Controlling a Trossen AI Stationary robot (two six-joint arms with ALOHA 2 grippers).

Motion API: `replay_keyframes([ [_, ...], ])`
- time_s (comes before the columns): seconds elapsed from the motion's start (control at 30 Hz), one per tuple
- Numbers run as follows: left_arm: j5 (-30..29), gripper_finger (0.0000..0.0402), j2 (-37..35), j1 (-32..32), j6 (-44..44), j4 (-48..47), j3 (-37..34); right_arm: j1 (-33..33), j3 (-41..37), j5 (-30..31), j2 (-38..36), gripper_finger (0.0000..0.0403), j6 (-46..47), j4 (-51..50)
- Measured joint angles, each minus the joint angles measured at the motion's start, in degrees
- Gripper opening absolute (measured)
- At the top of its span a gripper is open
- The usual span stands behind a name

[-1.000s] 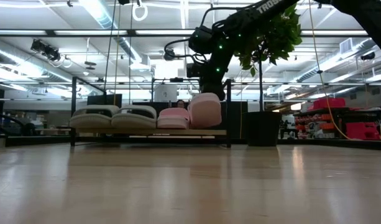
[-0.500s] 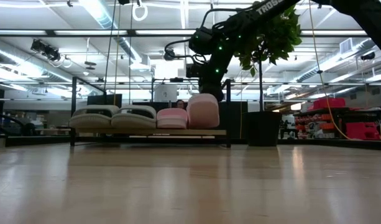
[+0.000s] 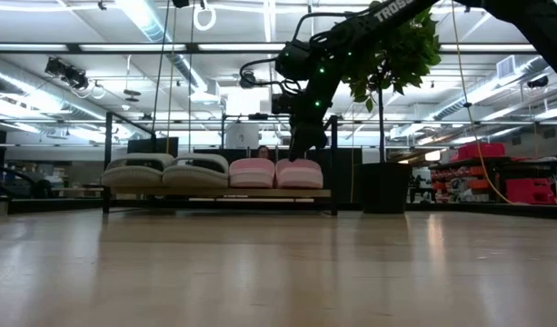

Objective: Pick and place slides into the shelf
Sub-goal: Put the pink slide on the shelf, then return to Home Position

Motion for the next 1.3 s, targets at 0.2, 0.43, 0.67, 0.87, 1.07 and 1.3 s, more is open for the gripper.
replay_keyframes([
  [0.2, 0.0, 0.0188, 0.0, 0.0, 0.3, -4.6, 0.0, 1.8, 2.5, 4.1, 0.0, 0.0138, -0.1, -2.5],
  [0.43, -0.7, 0.0186, 0.0, 0.0, 1.6, -10.8, 0.0, 5.5, 6.3, 6.7, -2.9, 0.0132, 7.5, -9.8],
  [0.67, -0.7, 0.0183, 0.0, 0.6, 4.8, -12.9, 0.0, 12.0, 6.3, 6.8, -8.4, 0.0096, 18.9, -15.6],
  [0.87, -0.1, 0.0184, 0.0, 2.1, 6.4, -15.7, 0.0, 18.6, 6.3, 6.1, -12.3, 0.0012, 27.0, -22.5],
  [1.07, -0.6, 0.0183, 0.0, 2.8, 13.2, -20.7, 0.0, 23.7, 5.9, 5.9, -15.5, 0.0007, 38.2, -28.8],
  [1.3, -1.1, 0.0181, 0.0, 2.8, 20.7, -20.9, 0.0, 28.1, -3.0, 6.9, -22.9, 0.0003, 50.2, -30.2],
])
